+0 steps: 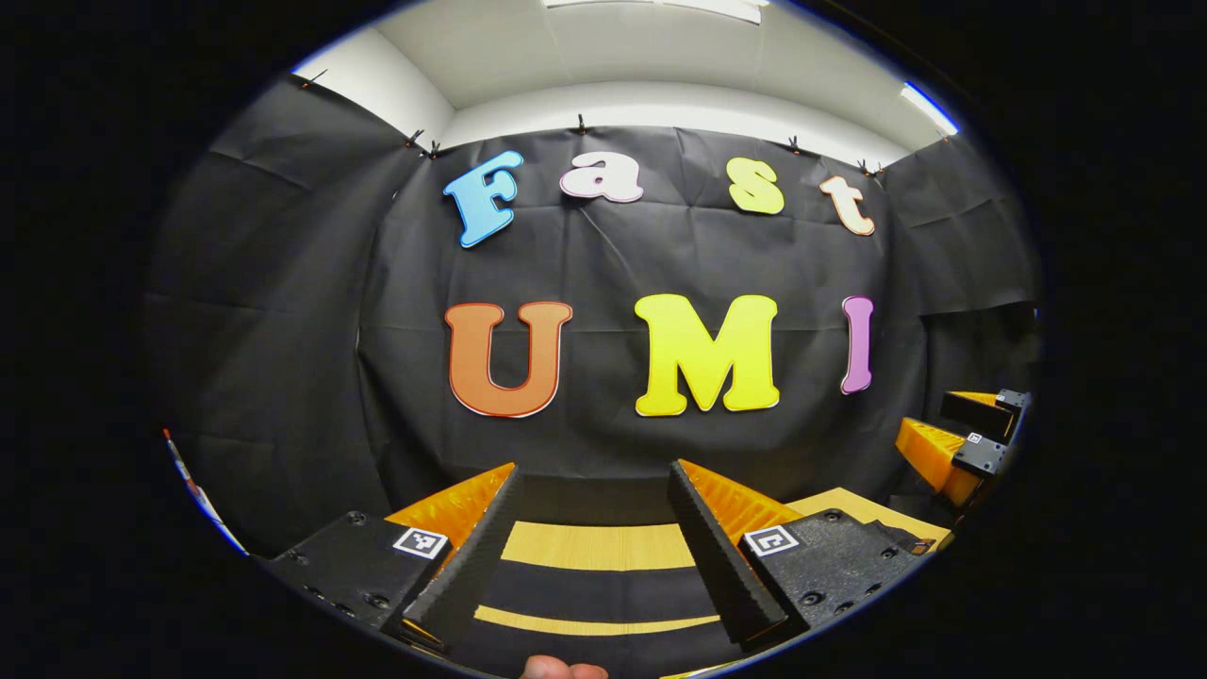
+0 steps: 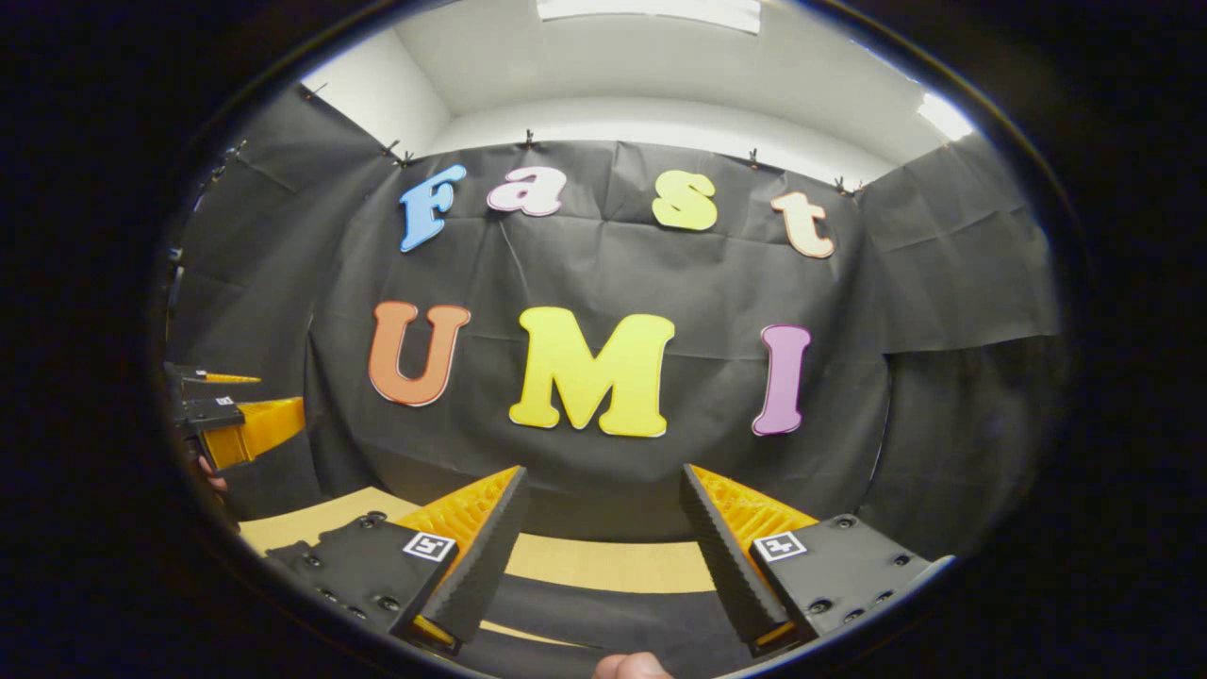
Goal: Grasp the waist and the cuffs of the jeans and fold them to make the two legs overlap; first hold the waist and fold one-third of the jeans toward the cuffs, then hold the cuffs and fold the remaining one-third in the same direction to finish folding.
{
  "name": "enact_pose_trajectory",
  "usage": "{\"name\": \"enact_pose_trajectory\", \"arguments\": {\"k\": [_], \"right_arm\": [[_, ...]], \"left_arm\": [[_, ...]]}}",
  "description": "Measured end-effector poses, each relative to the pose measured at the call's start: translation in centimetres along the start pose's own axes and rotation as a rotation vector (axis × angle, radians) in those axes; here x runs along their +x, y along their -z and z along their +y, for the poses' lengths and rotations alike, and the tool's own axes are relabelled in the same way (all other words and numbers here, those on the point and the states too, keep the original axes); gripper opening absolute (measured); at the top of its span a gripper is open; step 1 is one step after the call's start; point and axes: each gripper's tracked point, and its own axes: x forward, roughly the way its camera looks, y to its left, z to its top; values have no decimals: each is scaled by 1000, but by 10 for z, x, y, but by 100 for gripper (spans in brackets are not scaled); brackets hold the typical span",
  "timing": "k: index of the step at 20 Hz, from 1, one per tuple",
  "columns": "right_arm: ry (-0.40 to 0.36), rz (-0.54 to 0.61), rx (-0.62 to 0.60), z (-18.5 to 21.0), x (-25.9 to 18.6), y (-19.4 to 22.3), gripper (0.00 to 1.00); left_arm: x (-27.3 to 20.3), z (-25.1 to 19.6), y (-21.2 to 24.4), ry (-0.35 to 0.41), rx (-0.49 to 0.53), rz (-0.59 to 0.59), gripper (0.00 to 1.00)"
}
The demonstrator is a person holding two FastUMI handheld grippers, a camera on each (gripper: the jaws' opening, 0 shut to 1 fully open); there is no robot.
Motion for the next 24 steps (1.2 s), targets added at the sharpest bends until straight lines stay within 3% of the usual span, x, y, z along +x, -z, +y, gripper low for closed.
{"name": "enact_pose_trajectory", "arguments": {"k": [8, 12, 19, 22, 24], "right_arm": [[45, 38, -4, -31, 5, 12, 98], [101, 119, 10, -70, 8, 40, 98], [285, 319, 78, -184, -13, 113, 98], [361, 443, 194, -230, -36, 160, 99], [415, 513, 249, -256, -53, 189, 99]], "left_arm": [[10, 3, 18, 1, -6, 34, 98], [13, 18, 50, -26, -38, 106, 98], [-4, 97, 119, -198, -81, 282, 98], [-30, 132, 166, -295, -197, 408, 98], [-49, 150, 199, -367, -327, 496, 99]]}}
